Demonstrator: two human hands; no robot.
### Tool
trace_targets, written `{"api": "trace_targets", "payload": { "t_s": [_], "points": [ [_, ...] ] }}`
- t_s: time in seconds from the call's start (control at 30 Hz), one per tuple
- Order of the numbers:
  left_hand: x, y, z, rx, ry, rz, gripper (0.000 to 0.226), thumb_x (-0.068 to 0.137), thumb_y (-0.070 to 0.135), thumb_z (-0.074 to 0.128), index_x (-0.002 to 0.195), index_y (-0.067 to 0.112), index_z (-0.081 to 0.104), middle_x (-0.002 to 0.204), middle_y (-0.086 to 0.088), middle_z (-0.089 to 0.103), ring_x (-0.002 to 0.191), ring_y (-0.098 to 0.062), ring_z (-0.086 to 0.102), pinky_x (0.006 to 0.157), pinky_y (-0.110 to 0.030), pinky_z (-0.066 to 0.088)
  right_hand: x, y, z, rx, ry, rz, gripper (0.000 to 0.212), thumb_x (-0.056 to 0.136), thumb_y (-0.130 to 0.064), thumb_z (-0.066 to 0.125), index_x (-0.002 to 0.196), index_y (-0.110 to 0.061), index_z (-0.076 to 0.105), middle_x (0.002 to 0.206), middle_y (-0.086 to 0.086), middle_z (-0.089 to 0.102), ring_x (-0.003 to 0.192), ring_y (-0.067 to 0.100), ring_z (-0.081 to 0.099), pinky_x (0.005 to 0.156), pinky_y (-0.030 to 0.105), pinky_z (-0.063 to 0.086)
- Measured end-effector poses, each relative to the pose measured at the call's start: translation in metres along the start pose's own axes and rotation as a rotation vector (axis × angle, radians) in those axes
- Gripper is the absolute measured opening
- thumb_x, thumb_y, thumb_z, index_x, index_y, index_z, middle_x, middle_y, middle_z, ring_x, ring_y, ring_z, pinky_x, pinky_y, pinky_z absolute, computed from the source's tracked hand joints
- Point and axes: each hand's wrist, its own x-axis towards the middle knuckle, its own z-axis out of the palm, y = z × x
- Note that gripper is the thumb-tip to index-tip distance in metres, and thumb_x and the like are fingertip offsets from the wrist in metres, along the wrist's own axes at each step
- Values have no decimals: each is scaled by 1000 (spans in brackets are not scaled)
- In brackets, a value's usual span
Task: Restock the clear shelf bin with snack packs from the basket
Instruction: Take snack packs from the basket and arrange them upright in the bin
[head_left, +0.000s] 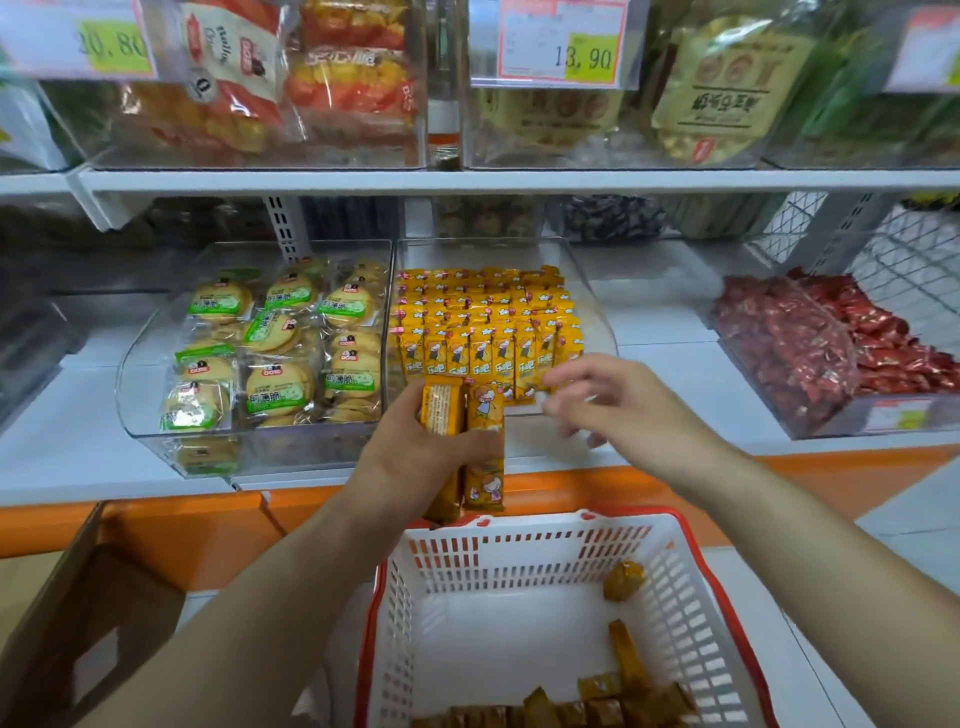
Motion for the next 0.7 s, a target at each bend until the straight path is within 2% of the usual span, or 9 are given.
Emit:
{"api": "trace_targets", "payload": {
  "t_s": [0.1,0.2,0.3,0.37,0.5,0.6,0.7],
  "points": [
    [-6,2,10,33,-44,21,50,57,36,91,100,47,67,97,4,79,87,-19,78,80,-46,63,-12,-5,19,145,-131,63,32,93,-36,66,125,-33,61,96,-9,75,82,14,73,62,22,52],
    [-10,2,19,41,-86,45,56,55,39,91,105,41,67,98,0,79,87,-22,78,78,-42,63,-15,-5,26,112,-117,39,40,92,-37,67,131,-33,57,91,-8,69,82,17,73,65,27,54],
    [-12,3,22,13,-88,46,57,59,29,95,108,38,68,98,1,79,88,-22,78,74,-39,64,-16,-1,17,254,-93,102,37,91,-24,70,127,-23,60,84,-4,69,75,16,70,64,31,52],
    [-10,4,19,-33,-55,40,56,64,19,95,112,33,69,94,1,79,85,-21,78,67,-34,62,-15,1,4,351,-62,136,33,89,-19,71,121,-16,64,84,-1,72,74,15,67,63,29,49],
    [-5,4,9,-55,-10,18,47,80,4,82,118,27,67,92,-1,78,80,-25,77,66,-39,62,-13,9,-15,469,19,165,45,87,-13,73,128,-5,57,95,10,75,78,20,70,62,24,52],
    [-4,2,1,-46,-12,10,46,81,5,81,118,29,67,90,2,79,79,-22,78,65,-36,62,-11,14,-25,449,76,142,45,83,-7,76,123,-4,58,104,25,71,82,30,72,66,27,56],
    [-3,2,-4,-42,-28,21,45,81,8,82,117,30,66,89,5,78,80,-20,78,65,-34,62,-1,10,-38,319,170,22,28,79,0,78,103,-5,64,98,24,68,72,30,71,67,32,60]
  ]
}}
